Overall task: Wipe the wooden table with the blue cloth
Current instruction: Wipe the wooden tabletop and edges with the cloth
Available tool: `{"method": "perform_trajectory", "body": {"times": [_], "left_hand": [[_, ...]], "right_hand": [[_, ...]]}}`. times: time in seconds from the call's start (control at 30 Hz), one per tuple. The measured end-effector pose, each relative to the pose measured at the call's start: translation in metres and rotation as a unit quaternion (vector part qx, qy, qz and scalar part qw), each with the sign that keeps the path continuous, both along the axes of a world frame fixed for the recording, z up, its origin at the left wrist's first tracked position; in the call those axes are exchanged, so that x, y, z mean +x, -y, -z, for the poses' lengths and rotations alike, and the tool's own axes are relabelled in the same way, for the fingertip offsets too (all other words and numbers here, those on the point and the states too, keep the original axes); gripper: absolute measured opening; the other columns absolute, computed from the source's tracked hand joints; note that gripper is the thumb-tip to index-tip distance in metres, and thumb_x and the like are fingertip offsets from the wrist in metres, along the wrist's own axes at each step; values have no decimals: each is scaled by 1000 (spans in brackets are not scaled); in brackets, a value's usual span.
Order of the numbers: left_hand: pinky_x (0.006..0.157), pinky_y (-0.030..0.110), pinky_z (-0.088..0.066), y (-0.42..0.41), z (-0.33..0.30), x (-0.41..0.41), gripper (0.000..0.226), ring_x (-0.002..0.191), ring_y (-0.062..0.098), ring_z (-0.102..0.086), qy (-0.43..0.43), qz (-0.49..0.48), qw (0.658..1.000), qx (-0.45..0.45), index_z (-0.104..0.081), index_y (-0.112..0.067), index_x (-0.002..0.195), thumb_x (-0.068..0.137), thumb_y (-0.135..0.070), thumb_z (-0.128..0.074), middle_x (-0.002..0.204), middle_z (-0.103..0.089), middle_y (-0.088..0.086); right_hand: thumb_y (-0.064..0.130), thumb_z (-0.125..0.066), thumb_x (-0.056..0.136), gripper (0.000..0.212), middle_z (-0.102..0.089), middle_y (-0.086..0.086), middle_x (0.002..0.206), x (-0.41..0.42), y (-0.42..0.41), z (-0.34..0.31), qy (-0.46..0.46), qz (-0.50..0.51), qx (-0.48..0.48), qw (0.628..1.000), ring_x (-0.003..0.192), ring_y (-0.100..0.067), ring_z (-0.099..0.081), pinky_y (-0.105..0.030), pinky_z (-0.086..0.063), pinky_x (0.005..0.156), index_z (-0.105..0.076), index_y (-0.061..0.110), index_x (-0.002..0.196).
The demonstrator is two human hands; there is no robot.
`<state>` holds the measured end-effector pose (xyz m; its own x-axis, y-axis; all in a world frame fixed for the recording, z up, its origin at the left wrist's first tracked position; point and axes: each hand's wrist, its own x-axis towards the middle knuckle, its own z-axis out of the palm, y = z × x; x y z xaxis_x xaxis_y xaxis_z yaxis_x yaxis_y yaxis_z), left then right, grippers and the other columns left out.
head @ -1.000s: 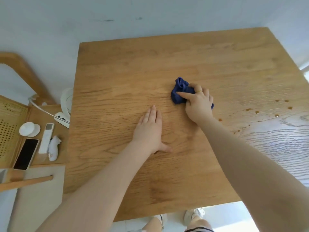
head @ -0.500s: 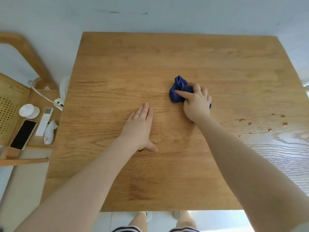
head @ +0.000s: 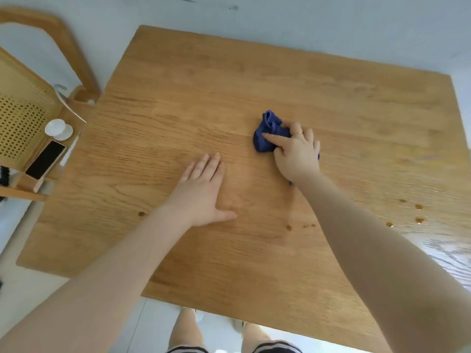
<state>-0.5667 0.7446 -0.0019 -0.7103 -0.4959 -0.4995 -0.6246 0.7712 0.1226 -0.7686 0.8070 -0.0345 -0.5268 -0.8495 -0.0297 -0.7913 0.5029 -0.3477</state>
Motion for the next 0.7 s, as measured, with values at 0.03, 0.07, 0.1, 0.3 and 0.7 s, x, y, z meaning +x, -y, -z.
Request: {"method": "perform_trajectory", "body": {"times": [0.03,0.07,0.1,0.3,0.7], "left_hand": [[116,36,9,-7,1,-2,115,142,19,21,-3,-5,1000,1,13,-11,148,74,-73,-50,154,27,4],[117,36,9,-13,1,-4,118,143,19,20,-6,-16,1000,5,13,-10,148,72,-74,-52,154,26,5],[117,36,8,-18,2,-8,122,143,19,19,-11,-29,999,8,13,-10,147,69,-75,-54,154,26,6],[119,36,2,-31,2,-33,134,145,25,12,10,-83,996,-13,11,-6,147,60,-72,-65,154,21,15],[115,34,4,-32,1,-38,136,145,28,9,20,-91,996,-13,10,-2,147,58,-68,-69,155,18,18]], "right_hand": [[15,-40,90,43,-35,1,140,-5,2,-2,2,8,4,1000,117,-29,-31,-40,-24,96,-57,41,121],[15,-40,90,44,-35,1,140,-5,1,-4,-2,5,7,1000,118,-29,-31,-40,-24,97,-56,40,122],[15,-40,90,44,-35,0,140,-2,-4,-4,-8,-6,8,1000,118,-30,-31,-40,-25,96,-56,40,123],[23,-31,78,49,-52,-4,121,22,-79,-1,3,-196,-9,981,96,-30,-44,-35,-25,72,-64,38,111],[22,-32,80,48,-51,-8,123,14,-60,6,-22,-50,-32,998,97,-34,-44,-37,-29,74,-64,36,113]]}}
